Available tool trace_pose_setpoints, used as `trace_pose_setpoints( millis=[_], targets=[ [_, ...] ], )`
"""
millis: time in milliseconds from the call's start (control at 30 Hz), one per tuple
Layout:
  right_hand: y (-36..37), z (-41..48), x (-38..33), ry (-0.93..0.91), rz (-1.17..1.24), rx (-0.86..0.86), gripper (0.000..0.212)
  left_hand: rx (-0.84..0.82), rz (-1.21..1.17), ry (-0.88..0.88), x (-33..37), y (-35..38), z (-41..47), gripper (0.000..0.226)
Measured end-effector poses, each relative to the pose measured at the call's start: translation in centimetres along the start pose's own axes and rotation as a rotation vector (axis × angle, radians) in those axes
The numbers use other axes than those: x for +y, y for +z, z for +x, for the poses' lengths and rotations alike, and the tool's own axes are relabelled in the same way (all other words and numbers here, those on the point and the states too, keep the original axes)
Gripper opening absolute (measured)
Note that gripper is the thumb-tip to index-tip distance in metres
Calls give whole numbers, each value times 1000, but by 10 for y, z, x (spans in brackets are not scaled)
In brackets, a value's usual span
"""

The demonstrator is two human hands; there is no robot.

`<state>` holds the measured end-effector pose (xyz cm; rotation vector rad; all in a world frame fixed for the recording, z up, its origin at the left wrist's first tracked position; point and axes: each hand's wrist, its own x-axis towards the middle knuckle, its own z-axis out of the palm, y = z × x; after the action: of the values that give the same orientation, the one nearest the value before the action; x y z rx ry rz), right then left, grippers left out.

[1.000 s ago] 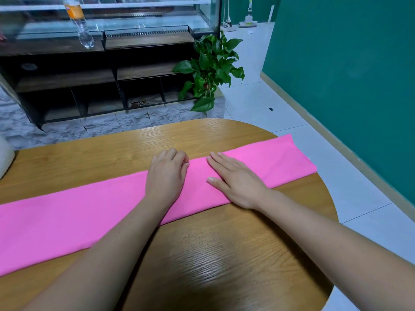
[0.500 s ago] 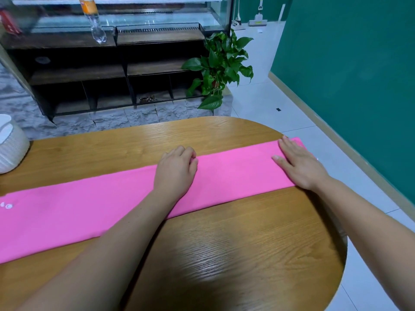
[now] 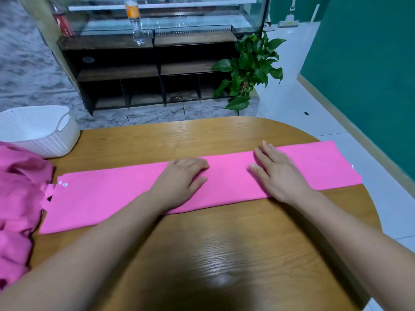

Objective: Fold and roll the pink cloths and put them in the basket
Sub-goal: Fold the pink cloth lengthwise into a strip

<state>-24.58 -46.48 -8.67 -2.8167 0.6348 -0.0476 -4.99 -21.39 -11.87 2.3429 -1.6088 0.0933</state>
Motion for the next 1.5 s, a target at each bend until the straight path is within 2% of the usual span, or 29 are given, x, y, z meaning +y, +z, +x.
trace_pose_setpoints(
  millis=[133,267,433,600,767,933,1033,1167,1267,1500],
  targets=[
    [10,-12,-55,-82,0,-119,73,-67,37,-8,-38,-14,-29,46],
    [4,-31,-89,-5,-277,-150,60,-100,39,-90,-76,-27,-55,49],
    [-1,-37,-108,39,-353,-227,64,-62,11,-172,-89,-29,-62,50],
    [-1,-18,-104,37,-311,-243,68,27,40,-217,-84,-28,-65,44],
    [11,14,-96,-50,-340,-171,70,192,163,-168,-65,-34,-74,23],
    [12,59,-103,-102,-284,-163,77,198,153,-136,-48,-28,-83,16],
    [5,88,-109,-84,-151,-205,74,191,126,-147,-37,-23,-86,18],
    [4,112,-122,-64,-128,-220,71,175,106,-169,-20,-17,-85,17],
    [10,114,-128,-78,-151,-194,65,152,100,-200,-12,-14,-83,25],
    [23,106,-114,-98,-172,-178,72,61,110,-196,-2,-16,-90,55]
  ],
)
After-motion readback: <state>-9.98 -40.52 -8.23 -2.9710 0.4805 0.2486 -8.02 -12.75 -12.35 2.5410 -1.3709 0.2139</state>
